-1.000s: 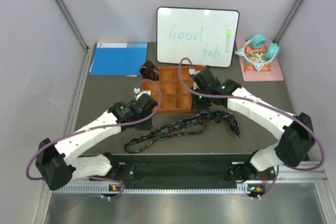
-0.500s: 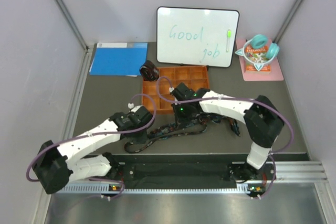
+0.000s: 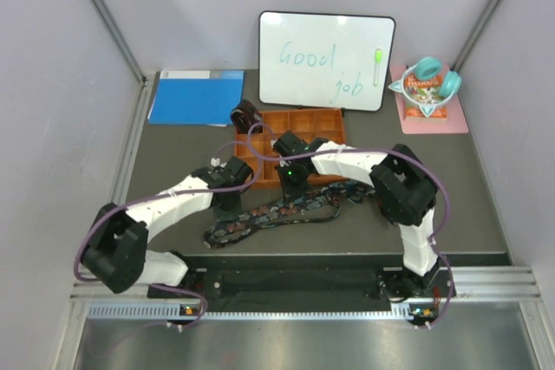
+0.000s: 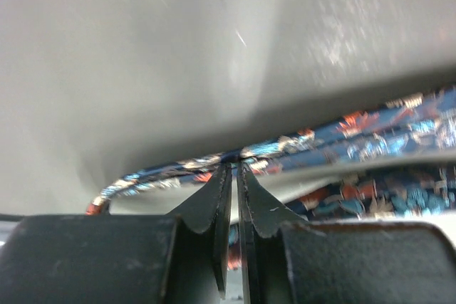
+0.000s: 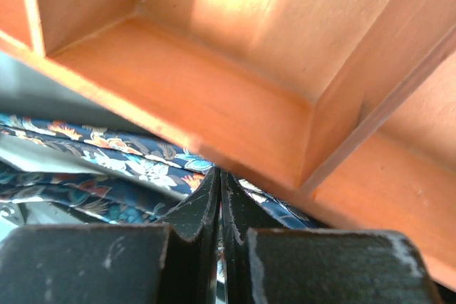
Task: Roll the ties
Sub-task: Flatten out the tie at the center of the board.
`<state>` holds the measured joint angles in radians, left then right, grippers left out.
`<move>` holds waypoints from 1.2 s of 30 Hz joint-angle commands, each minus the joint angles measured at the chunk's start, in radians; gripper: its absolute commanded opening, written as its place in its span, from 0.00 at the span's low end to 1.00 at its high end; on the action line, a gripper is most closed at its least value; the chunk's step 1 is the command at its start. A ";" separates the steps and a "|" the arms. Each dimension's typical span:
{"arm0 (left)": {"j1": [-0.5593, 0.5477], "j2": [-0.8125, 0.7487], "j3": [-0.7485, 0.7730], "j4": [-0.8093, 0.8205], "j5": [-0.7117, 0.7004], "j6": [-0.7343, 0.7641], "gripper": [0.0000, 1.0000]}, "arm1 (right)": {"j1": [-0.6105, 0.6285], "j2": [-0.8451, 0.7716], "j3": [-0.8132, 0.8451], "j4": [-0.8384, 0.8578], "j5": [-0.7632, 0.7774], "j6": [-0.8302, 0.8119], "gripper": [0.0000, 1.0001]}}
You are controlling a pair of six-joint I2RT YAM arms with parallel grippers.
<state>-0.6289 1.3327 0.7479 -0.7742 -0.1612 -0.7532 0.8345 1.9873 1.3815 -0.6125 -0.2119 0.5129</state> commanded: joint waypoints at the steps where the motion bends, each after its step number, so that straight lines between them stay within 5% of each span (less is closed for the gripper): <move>1: 0.064 0.039 0.044 0.050 0.028 0.097 0.13 | -0.008 0.019 0.030 0.029 -0.015 -0.031 0.00; 12: 0.213 0.259 0.130 0.137 0.084 0.206 0.09 | -0.005 -0.093 -0.144 0.040 -0.004 0.039 0.00; 21: 0.213 0.225 0.188 0.116 0.079 0.186 0.10 | -0.095 -0.174 0.000 -0.075 0.031 0.001 0.00; 23: 0.212 0.177 0.211 0.054 0.025 0.193 0.16 | -0.133 -0.237 -0.001 -0.085 0.048 -0.002 0.07; 24: 0.212 0.125 0.232 0.029 0.009 0.193 0.30 | -0.153 -0.263 -0.027 -0.086 0.057 0.006 0.21; 27: 0.209 -0.007 0.240 -0.033 -0.021 0.141 0.48 | -0.231 -0.385 -0.120 -0.078 0.086 0.027 0.50; 30: 0.128 -0.134 0.219 -0.074 -0.095 0.057 0.53 | -0.291 -0.499 -0.209 -0.084 0.111 0.032 0.56; 36: -0.289 -0.107 0.225 -0.235 -0.225 -0.191 0.54 | -0.317 -0.655 -0.315 -0.139 0.196 0.018 0.60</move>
<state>-0.7345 1.1702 0.9726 -0.8532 -0.3008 -0.7559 0.5205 1.4055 1.1255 -0.7017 -0.0795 0.5388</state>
